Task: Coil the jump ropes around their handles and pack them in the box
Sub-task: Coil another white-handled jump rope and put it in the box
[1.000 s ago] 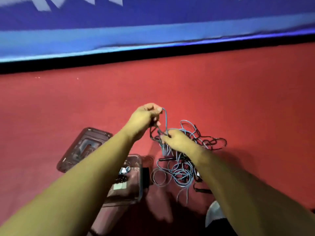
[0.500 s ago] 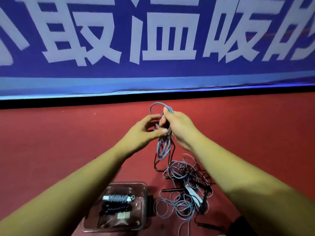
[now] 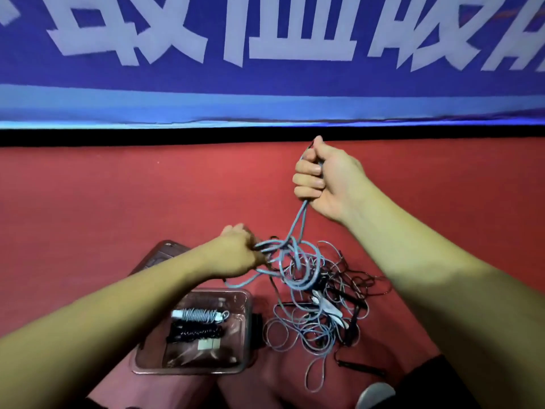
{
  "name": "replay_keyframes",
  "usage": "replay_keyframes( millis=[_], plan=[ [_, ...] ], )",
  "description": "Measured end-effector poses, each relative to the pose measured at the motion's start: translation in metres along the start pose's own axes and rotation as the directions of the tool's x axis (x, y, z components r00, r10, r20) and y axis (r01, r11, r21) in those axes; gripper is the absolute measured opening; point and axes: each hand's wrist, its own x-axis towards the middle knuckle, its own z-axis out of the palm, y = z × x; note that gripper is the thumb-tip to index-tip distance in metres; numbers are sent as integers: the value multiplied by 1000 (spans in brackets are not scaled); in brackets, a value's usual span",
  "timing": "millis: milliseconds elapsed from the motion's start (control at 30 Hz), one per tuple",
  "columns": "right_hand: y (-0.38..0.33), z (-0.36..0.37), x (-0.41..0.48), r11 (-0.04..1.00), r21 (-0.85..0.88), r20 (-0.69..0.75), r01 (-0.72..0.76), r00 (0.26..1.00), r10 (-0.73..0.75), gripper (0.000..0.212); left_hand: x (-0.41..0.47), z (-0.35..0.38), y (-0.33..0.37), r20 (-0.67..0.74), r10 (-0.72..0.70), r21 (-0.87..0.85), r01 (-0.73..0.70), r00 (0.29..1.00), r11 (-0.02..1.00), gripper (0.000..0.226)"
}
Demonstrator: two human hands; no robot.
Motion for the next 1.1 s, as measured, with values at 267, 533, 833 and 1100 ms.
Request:
replay_keyframes(
  millis=[267,533,833,1100],
  plan=[
    [9,7,-10,995,36,138,-91,987,85,41,-10,-17,23,-83,205,-692,-205,975,693,62],
    [11,23,-17,988,105,167,-116,981,98,39,-21,8,33,47,253,-680,-155,966,717,24],
    [-27,-28,8,759,-648,-217,63,940,-263,32,-15,11,13,-72,-23,-629,-28,997,777,28],
    [-15,-14,-2,-51,-960,-230,-275,881,-414,100,-15,-37,27,-176,-161,-696,-7,971,718,26]
  ],
)
